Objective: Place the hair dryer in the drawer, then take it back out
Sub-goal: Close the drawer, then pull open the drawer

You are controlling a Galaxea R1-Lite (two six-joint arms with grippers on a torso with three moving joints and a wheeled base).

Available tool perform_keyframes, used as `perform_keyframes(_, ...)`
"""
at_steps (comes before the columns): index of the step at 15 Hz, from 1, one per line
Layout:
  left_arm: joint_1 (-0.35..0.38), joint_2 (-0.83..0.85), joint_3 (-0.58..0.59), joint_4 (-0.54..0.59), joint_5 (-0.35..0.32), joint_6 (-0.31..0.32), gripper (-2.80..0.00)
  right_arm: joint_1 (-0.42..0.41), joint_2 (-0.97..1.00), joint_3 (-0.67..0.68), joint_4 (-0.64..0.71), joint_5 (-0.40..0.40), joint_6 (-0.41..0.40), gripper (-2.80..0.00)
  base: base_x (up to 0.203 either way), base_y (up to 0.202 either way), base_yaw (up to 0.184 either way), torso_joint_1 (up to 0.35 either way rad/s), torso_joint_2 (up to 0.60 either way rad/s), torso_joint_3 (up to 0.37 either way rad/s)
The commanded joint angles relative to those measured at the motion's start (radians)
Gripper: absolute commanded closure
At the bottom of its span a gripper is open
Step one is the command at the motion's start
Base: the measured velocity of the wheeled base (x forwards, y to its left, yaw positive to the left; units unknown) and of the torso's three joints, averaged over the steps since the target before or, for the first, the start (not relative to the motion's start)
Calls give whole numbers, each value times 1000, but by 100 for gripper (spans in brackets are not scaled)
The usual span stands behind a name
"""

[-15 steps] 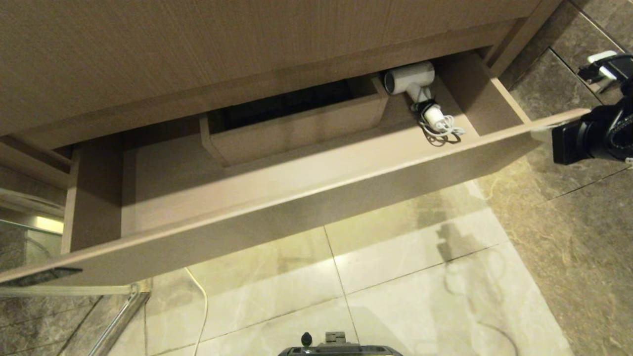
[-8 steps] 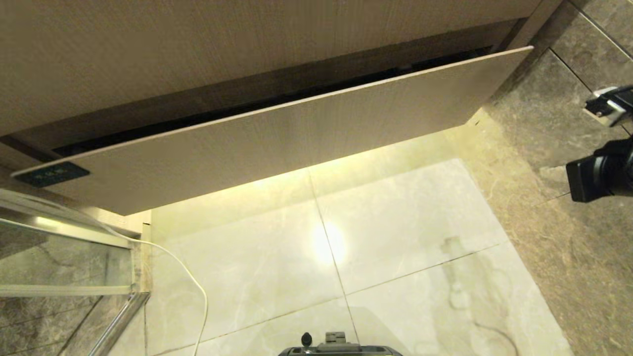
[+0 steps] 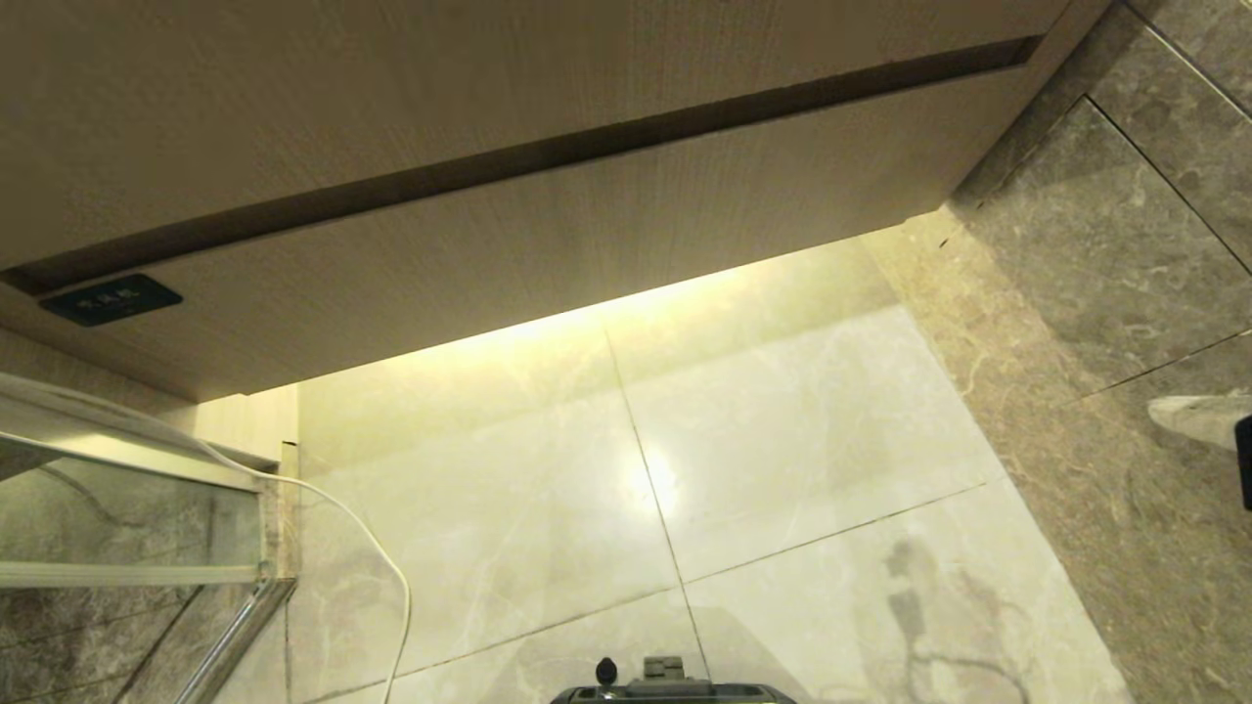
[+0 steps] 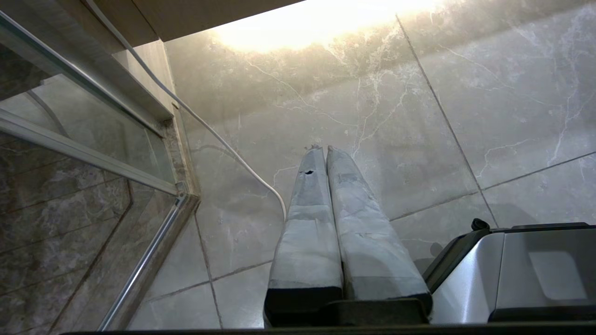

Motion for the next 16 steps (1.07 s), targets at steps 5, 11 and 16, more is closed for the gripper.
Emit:
perform_keyframes(5, 0, 0, 2, 0, 0, 0, 0, 0, -330, 231, -66, 23, 93, 0, 0, 0, 0, 0, 0, 0)
perform_keyframes(11, 0, 0, 2, 0, 0, 0, 0, 62, -916, 541, -82, 37, 187, 0, 0, 0, 0, 0, 0, 0)
perform_keyframes(16, 0, 0, 2, 0, 0, 0, 0, 169, -1121, 775, -72, -120, 235, 0, 0, 0, 0, 0, 0, 0)
